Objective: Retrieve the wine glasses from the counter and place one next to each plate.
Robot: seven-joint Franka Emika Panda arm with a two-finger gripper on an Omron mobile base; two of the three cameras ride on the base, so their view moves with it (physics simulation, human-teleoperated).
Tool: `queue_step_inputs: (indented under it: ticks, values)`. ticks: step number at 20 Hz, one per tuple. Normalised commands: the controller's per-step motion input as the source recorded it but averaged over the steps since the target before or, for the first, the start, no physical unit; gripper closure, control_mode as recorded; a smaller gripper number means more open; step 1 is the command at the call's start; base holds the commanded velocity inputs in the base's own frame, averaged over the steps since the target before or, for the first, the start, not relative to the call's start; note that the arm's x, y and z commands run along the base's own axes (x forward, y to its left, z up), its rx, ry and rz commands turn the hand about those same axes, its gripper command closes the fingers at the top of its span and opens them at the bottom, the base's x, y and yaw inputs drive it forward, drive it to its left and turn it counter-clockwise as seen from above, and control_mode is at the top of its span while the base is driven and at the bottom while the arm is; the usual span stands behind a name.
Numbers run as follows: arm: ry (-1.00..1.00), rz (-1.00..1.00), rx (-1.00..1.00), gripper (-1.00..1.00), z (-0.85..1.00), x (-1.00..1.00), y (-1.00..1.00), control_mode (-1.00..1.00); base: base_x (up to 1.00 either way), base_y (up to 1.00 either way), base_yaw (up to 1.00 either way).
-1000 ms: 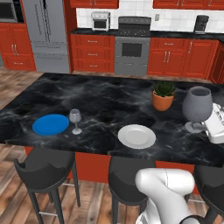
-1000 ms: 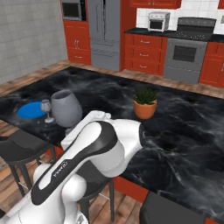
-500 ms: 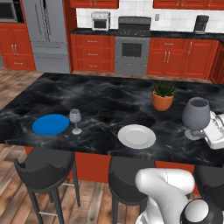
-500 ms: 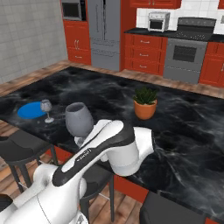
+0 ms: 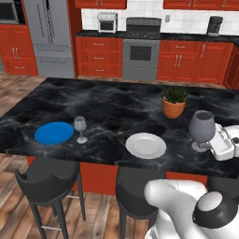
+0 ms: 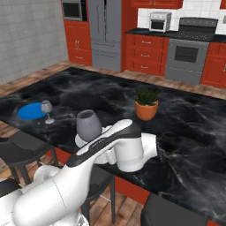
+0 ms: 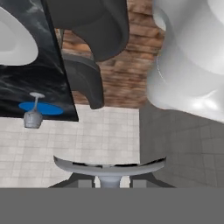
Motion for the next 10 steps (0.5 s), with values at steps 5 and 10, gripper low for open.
queue_step_inputs:
  ticks: [5,10]
  values:
    - [0.01,0.0,0.0,1.0,-0.35,0.22,-0.27,-1.0,0.0,0.0,0.0]
    - [0.0,0.0,0.0,1.0,-0.29,0.17,-0.18,-1.0,0.0,0.0,0.0]
